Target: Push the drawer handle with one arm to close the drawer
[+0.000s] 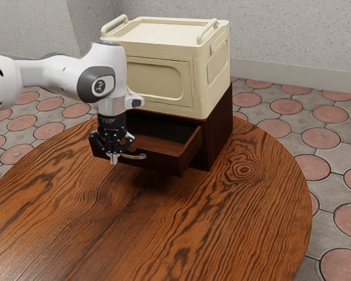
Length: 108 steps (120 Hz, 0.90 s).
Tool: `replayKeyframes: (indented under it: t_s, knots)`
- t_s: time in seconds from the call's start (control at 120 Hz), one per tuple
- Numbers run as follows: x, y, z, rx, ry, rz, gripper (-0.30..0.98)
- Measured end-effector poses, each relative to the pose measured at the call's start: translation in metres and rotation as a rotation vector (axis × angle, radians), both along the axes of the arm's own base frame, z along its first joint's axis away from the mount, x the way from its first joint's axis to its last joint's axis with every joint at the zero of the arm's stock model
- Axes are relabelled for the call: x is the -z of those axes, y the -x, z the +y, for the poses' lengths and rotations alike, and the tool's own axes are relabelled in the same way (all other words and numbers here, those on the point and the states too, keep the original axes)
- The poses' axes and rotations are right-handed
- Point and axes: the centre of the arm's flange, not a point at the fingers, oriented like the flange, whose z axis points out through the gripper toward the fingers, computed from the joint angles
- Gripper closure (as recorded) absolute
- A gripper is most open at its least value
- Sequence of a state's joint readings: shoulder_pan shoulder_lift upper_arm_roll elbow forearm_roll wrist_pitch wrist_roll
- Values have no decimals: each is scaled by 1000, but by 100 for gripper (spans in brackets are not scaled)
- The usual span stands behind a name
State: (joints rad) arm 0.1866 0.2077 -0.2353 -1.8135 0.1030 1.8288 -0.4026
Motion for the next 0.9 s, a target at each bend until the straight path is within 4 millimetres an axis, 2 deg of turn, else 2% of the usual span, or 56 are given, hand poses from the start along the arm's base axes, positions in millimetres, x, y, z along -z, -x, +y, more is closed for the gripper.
replayKeyframes:
  t_s: [0.183, 0.367, 0.583, 0.733, 0.9]
  knots:
    - [2, -4, -15, 78, 8, -18, 79]
    - [8, -12, -22, 136, 23, -33, 79]
    - [2, -21, -29, 188, 35, -76, 78]
    - [9, -29, -27, 211, 45, -85, 79]
    - [7, -41, -18, 231, 55, -111, 79]
